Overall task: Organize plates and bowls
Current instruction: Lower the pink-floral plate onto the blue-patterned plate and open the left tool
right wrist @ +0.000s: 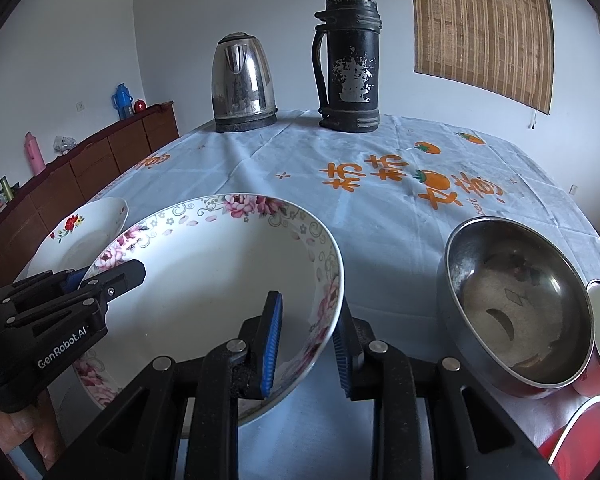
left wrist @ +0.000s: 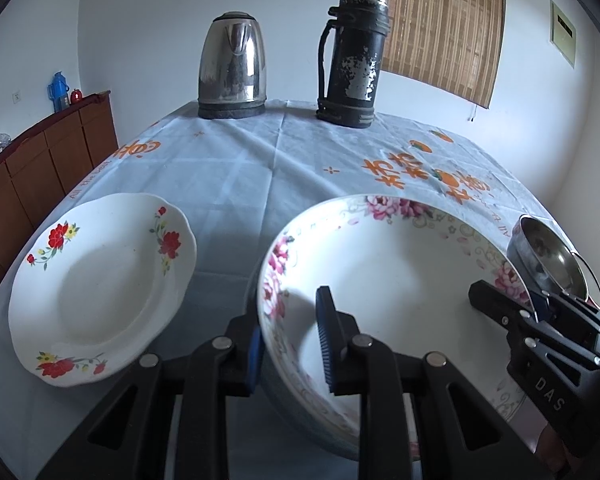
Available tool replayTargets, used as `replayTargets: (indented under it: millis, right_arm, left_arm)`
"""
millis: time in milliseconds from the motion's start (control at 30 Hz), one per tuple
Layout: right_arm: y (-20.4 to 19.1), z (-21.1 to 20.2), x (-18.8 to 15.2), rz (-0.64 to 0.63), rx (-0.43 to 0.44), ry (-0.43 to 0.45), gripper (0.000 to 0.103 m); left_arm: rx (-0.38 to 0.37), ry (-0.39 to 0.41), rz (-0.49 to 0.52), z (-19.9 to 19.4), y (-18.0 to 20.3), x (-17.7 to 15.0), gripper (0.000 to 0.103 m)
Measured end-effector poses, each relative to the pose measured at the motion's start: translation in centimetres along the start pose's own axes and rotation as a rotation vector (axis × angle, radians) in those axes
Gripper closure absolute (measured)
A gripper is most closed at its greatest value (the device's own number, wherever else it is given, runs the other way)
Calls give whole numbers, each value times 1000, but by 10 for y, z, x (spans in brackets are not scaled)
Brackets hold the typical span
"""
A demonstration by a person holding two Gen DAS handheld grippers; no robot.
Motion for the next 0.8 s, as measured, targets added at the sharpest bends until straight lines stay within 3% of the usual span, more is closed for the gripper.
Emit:
replayTargets:
  millis: [800]
  right_arm:
    - [0, 3, -4, -16, -8, -33, 75]
  left_arm:
    - [19, -21, 32, 2, 3, -1, 81]
Point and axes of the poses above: each gripper's, at about its wrist camera, not at the fingertips, and z roughly the way its jaws point, y to its right, x to its top, the point moved 3 cm from there along z, roughly the way its jaws point, and after that the axes turned 8 degrees about -x, right-handed, at the moved point
